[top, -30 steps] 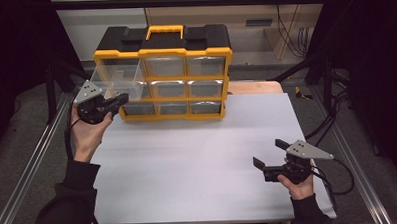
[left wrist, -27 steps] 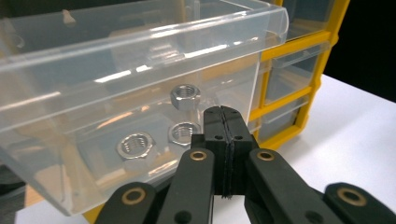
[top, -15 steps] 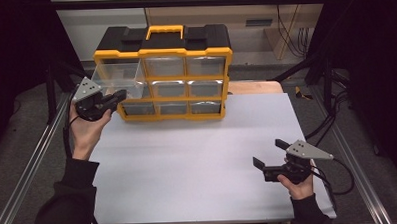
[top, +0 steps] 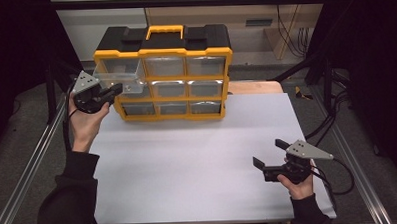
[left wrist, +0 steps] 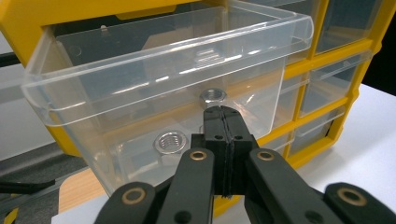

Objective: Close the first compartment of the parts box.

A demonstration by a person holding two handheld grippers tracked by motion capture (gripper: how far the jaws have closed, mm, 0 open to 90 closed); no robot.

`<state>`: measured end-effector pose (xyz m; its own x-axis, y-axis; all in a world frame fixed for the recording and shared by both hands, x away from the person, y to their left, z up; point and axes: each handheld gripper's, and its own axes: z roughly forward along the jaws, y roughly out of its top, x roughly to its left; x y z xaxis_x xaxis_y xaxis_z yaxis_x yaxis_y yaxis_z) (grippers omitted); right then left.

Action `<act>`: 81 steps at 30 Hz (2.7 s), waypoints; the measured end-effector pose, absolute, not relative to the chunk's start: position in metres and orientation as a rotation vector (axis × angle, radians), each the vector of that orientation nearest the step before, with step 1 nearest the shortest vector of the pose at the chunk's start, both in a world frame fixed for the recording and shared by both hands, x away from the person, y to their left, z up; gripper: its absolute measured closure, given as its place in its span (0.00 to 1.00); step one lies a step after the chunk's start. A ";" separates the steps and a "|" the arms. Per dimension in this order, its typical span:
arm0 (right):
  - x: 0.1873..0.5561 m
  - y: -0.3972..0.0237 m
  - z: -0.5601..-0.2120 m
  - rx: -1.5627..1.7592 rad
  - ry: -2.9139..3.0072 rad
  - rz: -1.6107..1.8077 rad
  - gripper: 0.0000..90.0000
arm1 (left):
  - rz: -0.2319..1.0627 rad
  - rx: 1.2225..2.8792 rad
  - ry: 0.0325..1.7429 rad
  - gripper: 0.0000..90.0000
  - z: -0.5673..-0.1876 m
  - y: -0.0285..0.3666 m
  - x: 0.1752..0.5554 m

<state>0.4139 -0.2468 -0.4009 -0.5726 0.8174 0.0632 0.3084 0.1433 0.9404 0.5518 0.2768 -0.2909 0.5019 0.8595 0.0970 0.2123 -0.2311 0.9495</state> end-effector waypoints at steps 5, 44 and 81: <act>0.414 -0.247 -0.401 1.070 1.957 1.424 0.01 | 0.783 1.731 0.905 0.99 -0.292 0.277 0.560; 0.414 -0.248 -0.400 1.071 1.951 1.435 0.01 | 0.835 1.709 0.948 0.99 -0.290 0.271 0.604; 0.412 -0.249 -0.398 1.063 1.950 1.450 0.01 | 0.705 1.662 0.855 0.51 -0.304 0.254 0.554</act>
